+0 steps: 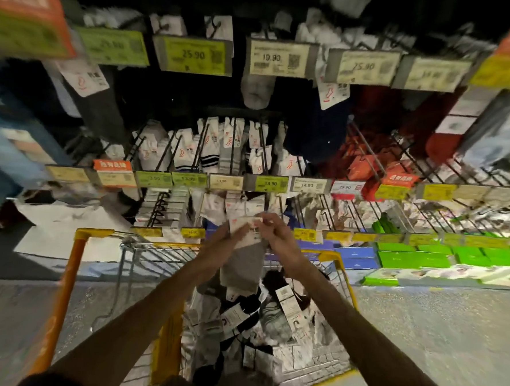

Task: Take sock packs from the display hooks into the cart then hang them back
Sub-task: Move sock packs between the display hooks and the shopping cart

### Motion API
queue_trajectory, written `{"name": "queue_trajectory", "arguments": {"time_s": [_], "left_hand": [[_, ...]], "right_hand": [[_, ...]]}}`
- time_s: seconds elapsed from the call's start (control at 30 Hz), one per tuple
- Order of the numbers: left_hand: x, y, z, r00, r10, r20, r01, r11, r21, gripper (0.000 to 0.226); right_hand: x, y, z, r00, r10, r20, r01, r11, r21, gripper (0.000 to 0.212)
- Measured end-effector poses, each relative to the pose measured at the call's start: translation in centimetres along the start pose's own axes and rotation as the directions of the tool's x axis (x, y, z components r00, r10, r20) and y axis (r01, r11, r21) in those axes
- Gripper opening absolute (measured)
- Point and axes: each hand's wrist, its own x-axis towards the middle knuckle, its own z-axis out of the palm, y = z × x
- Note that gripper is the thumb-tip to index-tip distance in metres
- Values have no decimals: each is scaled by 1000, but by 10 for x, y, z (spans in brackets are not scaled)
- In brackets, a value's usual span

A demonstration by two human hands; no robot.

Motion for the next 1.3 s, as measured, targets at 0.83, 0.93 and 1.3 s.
{"name": "queue_trajectory", "arguments": {"time_s": [0.83,0.93,1.3], "left_hand": [[-68,148,16,882,436,181,-453,889,68,34],[-52,160,20,894,427,138,-440,895,78,28],[12,197,25,921,389,-16,-385,915,120,35]], "right_hand": [[-43,-171,-9,930,-302,-209,313,949,25,10],[-26,-177,-15,941,-268,-208,290,953,86,11],[57,-201,-36,964,-244,-104,255,960,111,16]]}}
